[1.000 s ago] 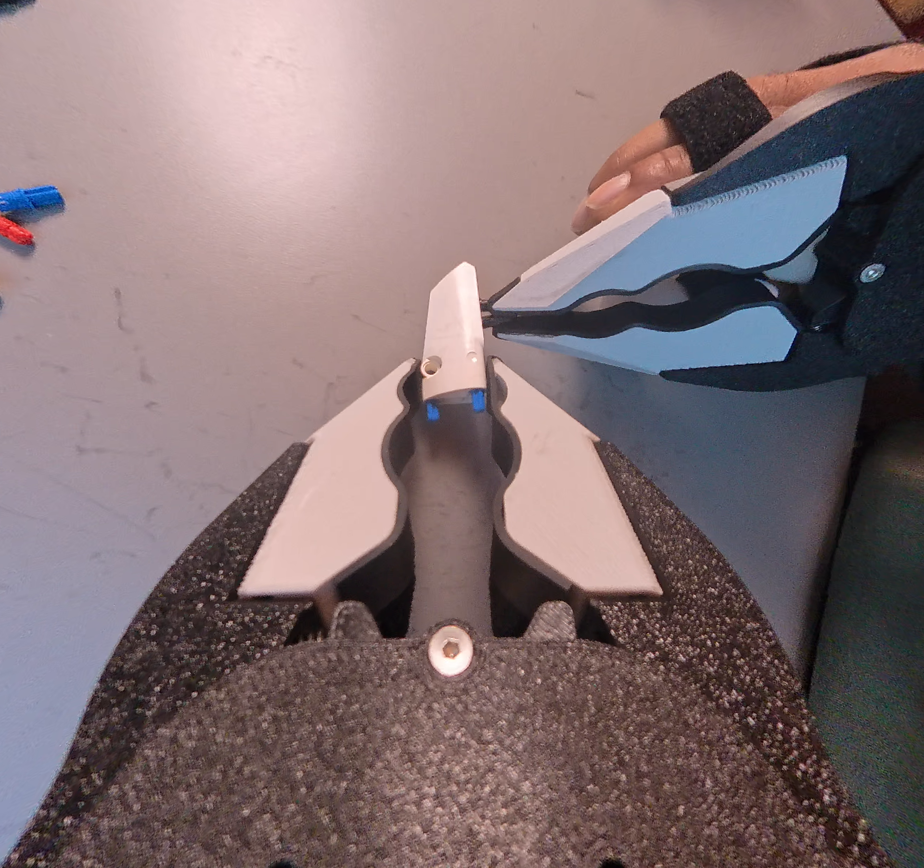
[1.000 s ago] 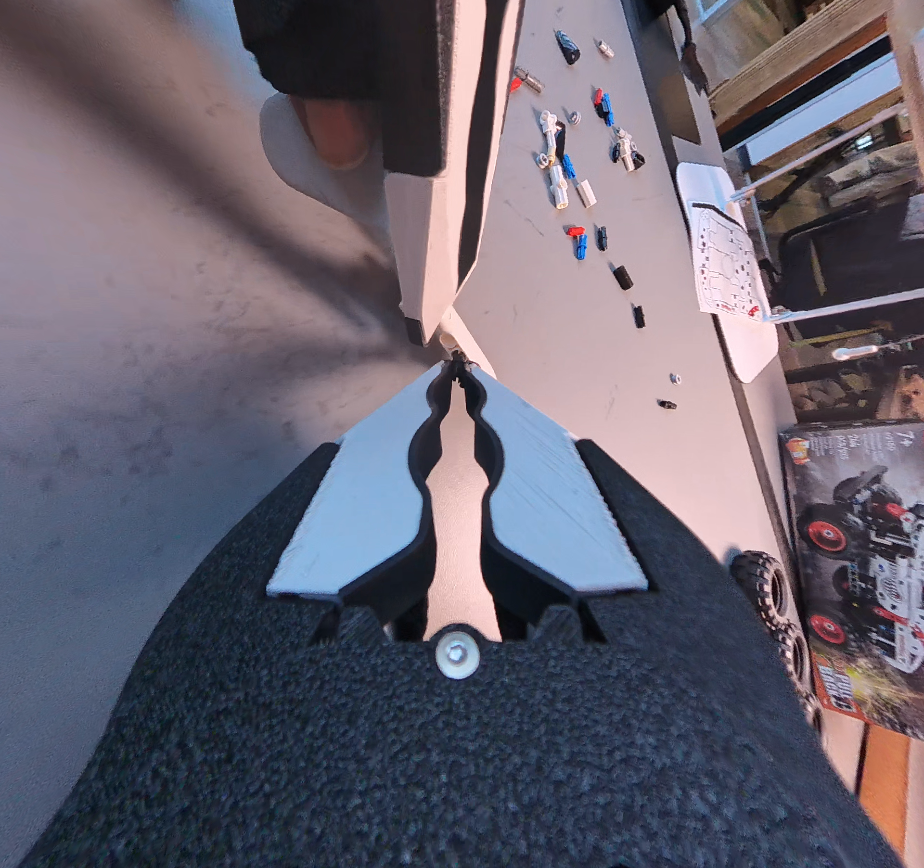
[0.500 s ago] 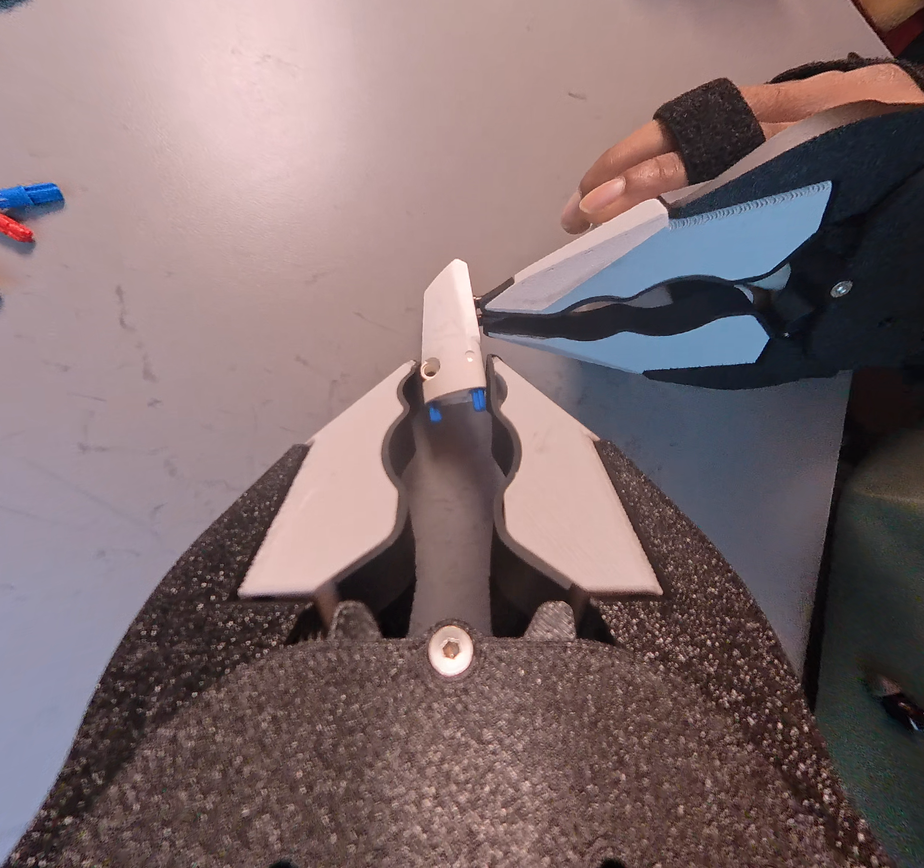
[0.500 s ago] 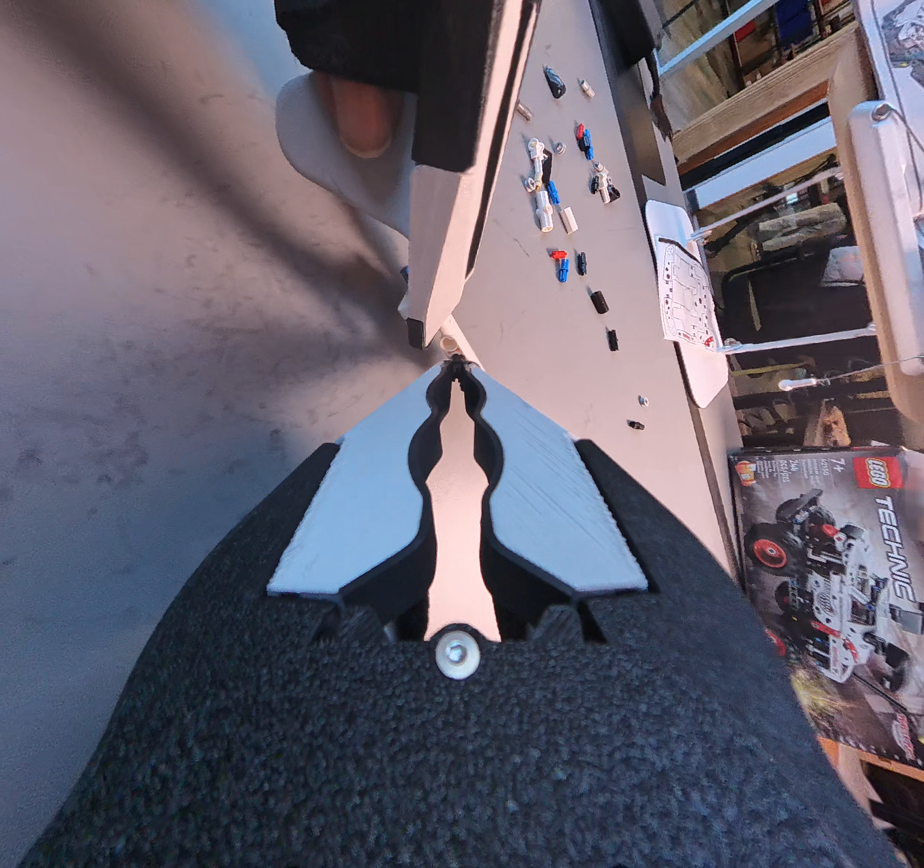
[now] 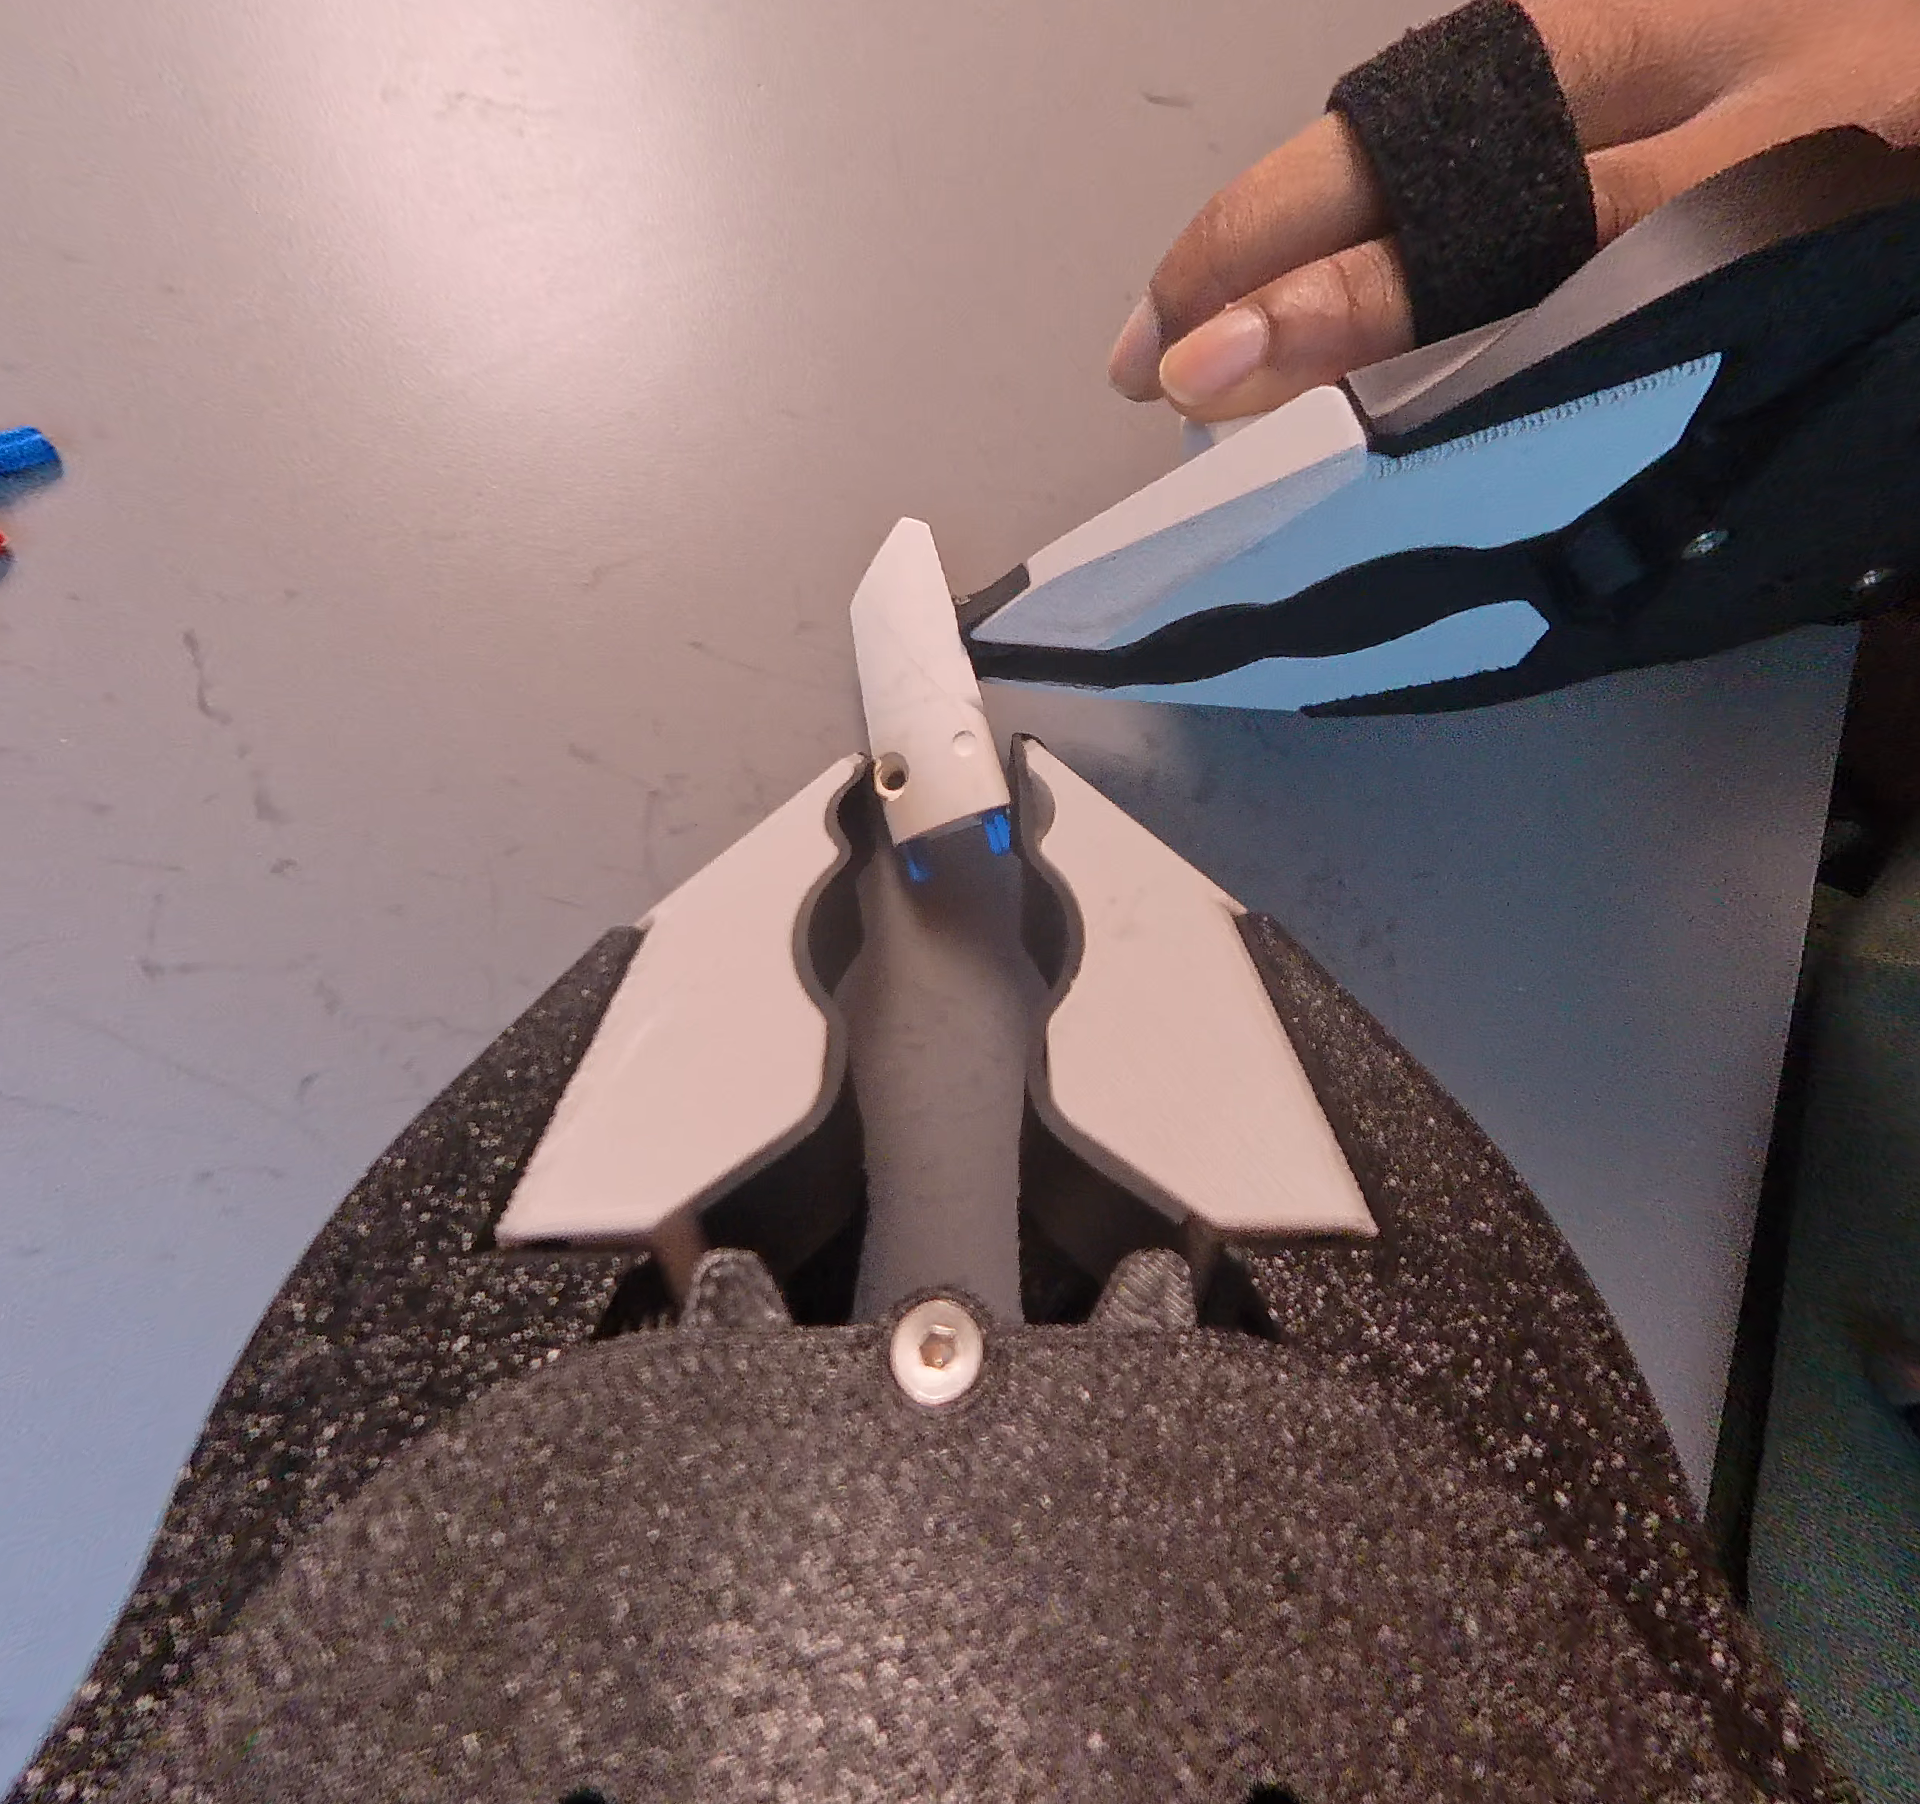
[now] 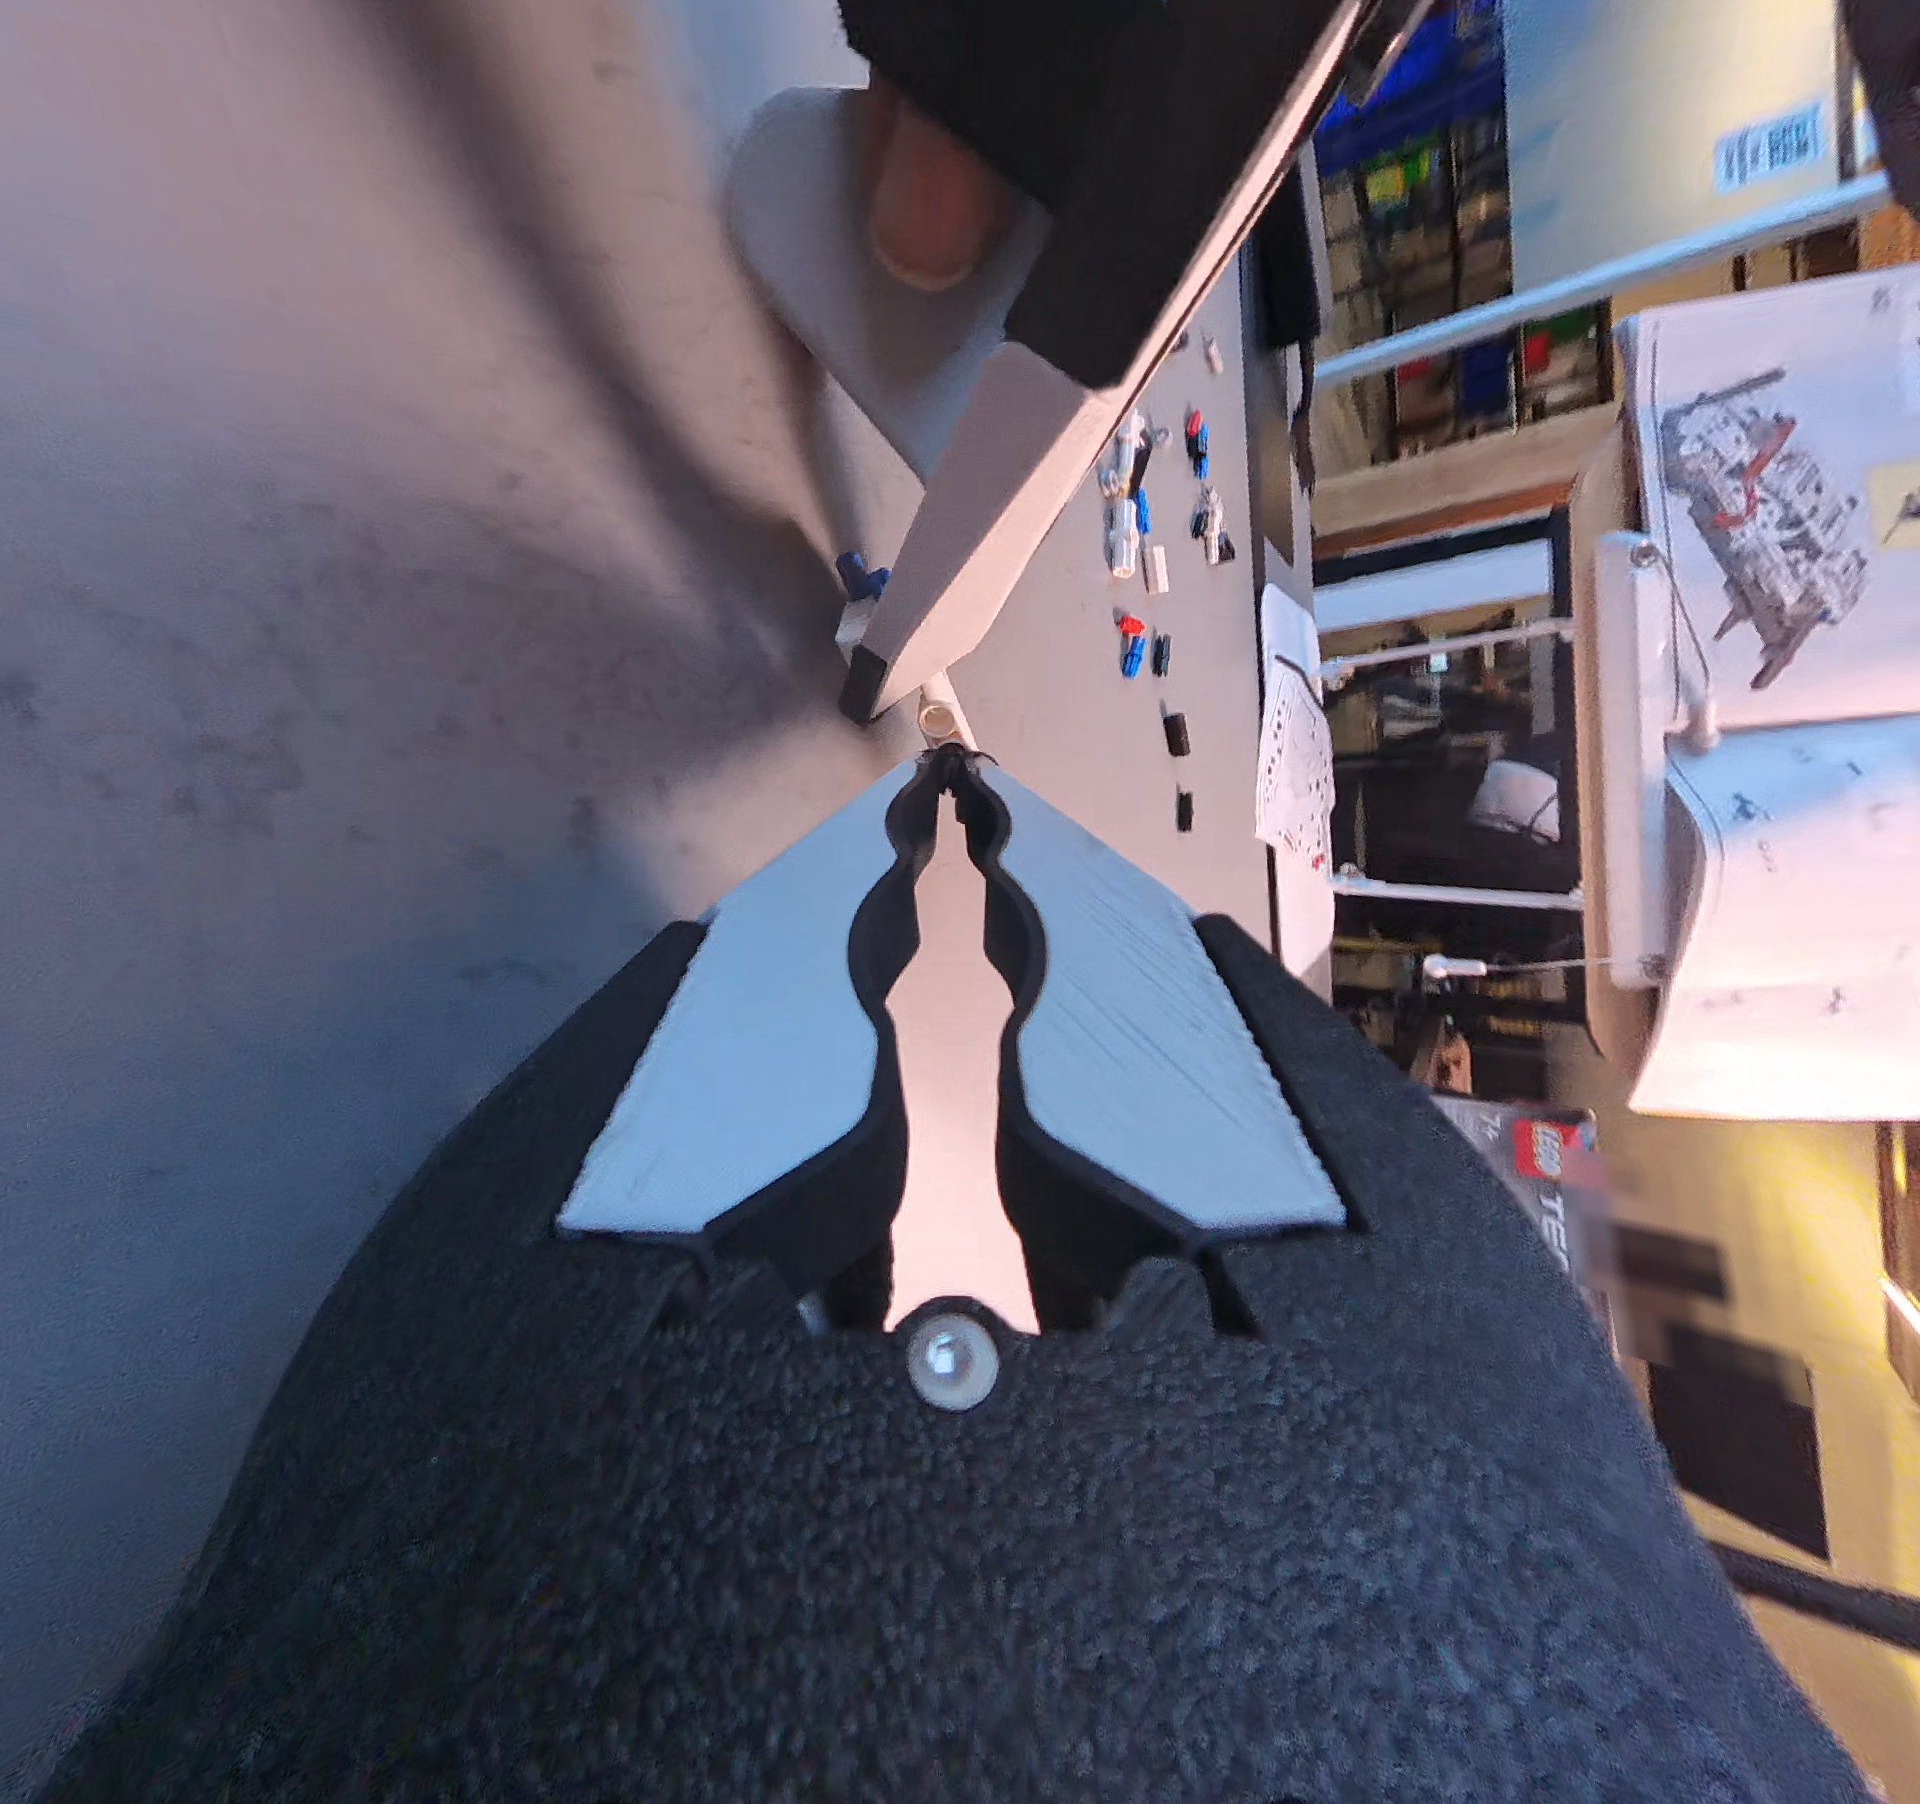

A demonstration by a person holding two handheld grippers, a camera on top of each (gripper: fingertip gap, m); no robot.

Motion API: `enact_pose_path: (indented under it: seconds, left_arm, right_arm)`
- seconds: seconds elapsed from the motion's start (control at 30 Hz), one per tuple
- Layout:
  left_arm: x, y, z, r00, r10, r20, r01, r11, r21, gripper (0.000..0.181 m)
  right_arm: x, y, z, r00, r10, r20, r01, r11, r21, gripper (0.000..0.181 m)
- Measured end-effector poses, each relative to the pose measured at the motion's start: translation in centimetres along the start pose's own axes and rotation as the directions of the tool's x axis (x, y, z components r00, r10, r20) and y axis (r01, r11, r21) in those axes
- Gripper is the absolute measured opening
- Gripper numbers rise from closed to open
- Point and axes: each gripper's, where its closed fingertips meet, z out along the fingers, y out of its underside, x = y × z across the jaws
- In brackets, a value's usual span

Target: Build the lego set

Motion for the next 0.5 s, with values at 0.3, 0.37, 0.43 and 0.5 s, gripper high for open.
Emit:
enact_pose_path:
  seconds: [0.3, 0.37, 0.43, 0.5]
  left_arm:
    - [-0.4, -0.2, -0.3, 0.999, -0.034, -0.011, 0.034, 0.999, 0.027, 0.024]
    - [-0.6, -0.5, -0.7, 0.999, -0.042, -0.023, 0.043, 0.997, 0.057, 0.024]
    - [-0.6, -0.7, -1.1, 1.0, -0.014, -0.016, 0.015, 0.997, 0.076, 0.024]
    - [0.1, -1.0, -1.5, 0.998, 0.037, -0.043, -0.032, 0.993, 0.111, 0.025]
  right_arm:
    - [0.5, -0.3, 0.2, 0.996, 0.088, -0.01, -0.087, 0.994, 0.061, 0.005]
    - [0.7, -0.7, 0.0, 0.986, 0.167, 0.026, -0.169, 0.981, 0.096, 0.006]
    - [1.0, -1.2, -0.6, 0.948, 0.299, 0.105, -0.312, 0.939, 0.143, 0.019]
    - [1.5, -1.8, -1.6, 0.88, 0.428, 0.207, -0.466, 0.862, 0.2, 0.033]
